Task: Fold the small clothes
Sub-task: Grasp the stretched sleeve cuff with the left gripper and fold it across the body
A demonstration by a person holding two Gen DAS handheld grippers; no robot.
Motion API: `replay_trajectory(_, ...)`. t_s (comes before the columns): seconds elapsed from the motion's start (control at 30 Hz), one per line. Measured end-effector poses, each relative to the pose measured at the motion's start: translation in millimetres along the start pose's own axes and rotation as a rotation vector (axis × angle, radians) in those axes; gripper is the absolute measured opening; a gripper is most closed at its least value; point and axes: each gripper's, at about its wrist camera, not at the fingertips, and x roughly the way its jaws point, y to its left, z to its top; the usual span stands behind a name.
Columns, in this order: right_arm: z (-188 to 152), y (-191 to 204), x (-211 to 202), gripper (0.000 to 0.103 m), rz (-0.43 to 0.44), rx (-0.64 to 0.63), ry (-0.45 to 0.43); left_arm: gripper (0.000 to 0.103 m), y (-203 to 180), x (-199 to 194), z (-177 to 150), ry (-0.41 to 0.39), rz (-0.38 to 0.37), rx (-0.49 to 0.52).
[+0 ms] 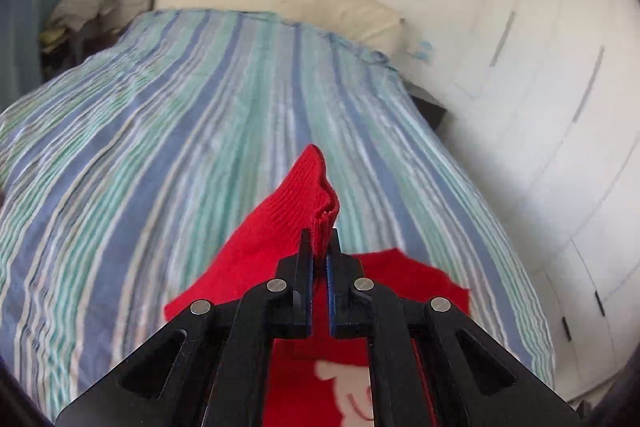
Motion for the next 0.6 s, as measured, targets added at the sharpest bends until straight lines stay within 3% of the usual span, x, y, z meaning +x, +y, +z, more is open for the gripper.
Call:
replay_trajectory(0.1, 1, -7, -1, 0.057, 0.005, 0.034, -0.002, 0.007, -79, 37, -20, 0.035, -0.063, 0.127)
replay_trajectory(0.13, 2, -9, 0, 0.057, 0.005, 0.043, 0.0, 0.021, -97, 52, -30, 0.064, -0.076, 0.163)
replay_trajectory(0.17, 2, -11, 0, 0.057, 0.006, 0.051, 0.001, 0.057, -111, 66, -45, 0.115, -0.086, 0.191)
replay_trajectory(0.2, 2, -12, 1, 0.057, 0.009, 0.056, 0.002, 0.071, -121, 77, -60, 0.168, -0.079, 0.209)
replay_trajectory(0.33, 3, -14, -2, 0.057, 0.022, 0.067, -0.006, 0.074, -106, 62, -125, 0.222, -0.105, 0.243)
replay_trajectory(0.43, 3, -17, -1, 0.057, 0.033, 0.08, -0.003, 0.074, -39, 30, -155, 0.223, -0.06, 0.147)
replay_trajectory(0.5, 2, -19, 2, 0.057, 0.036, 0.088, 0.005, 0.073, 10, 11, -171, 0.217, 0.016, 0.064)
replay_trajectory(0.6, 3, -19, 9, 0.057, 0.04, 0.092, 0.023, 0.072, 67, -7, -196, 0.266, 0.081, 0.038)
